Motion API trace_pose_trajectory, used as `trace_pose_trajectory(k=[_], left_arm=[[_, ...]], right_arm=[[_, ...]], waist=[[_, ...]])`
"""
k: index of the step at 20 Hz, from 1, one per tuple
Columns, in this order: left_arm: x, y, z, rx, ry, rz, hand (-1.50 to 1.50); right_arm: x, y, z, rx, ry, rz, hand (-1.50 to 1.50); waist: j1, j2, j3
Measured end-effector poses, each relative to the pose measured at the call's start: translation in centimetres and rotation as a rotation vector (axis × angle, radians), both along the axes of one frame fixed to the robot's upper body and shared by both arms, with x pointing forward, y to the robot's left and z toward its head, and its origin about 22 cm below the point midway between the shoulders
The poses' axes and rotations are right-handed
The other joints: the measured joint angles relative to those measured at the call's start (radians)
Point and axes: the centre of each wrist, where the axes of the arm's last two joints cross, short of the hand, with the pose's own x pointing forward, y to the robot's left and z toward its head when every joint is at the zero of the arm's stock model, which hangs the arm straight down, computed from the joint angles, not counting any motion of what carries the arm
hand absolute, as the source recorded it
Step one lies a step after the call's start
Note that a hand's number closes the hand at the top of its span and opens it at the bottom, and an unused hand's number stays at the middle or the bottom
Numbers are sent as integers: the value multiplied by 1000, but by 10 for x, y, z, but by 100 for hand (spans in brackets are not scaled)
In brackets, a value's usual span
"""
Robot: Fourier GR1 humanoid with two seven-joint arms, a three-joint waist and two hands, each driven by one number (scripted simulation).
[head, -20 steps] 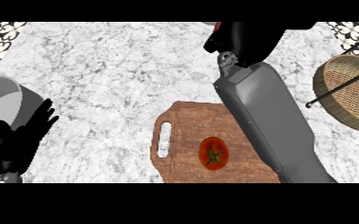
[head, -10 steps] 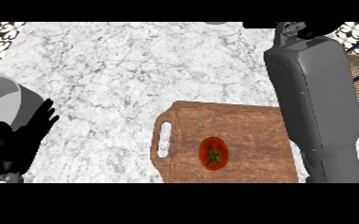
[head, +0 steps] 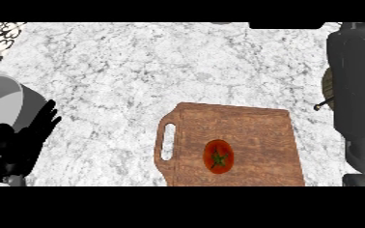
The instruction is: Pick the bell pepper from the cutting board and place it in the tiered basket
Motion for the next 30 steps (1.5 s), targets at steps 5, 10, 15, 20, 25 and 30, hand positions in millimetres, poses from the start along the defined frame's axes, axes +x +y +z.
trace_pose_trajectory(k=[5,10,15,20,25,30], left_arm=[[2,-3,0,-3,9,-4,0],[-1,-5,1,-8,12,-3,0],[-3,-2,2,-1,3,-4,0],[0,-3,1,-6,9,-4,0],[2,-2,-1,-2,11,-5,0],[2,-2,-1,-3,10,-1,0]], right_arm=[[12,-43,-2,48,-61,15,150],[20,-78,-4,65,-78,23,150],[18,-111,-10,-263,209,-75,150],[14,-136,13,-438,381,-91,150],[13,-153,27,-513,458,-71,150],[15,-158,40,-554,551,-53,150]], waist=[[2,0,0],[4,0,0],[0,2,-4],[3,0,-3],[5,0,-1],[8,-2,0]])
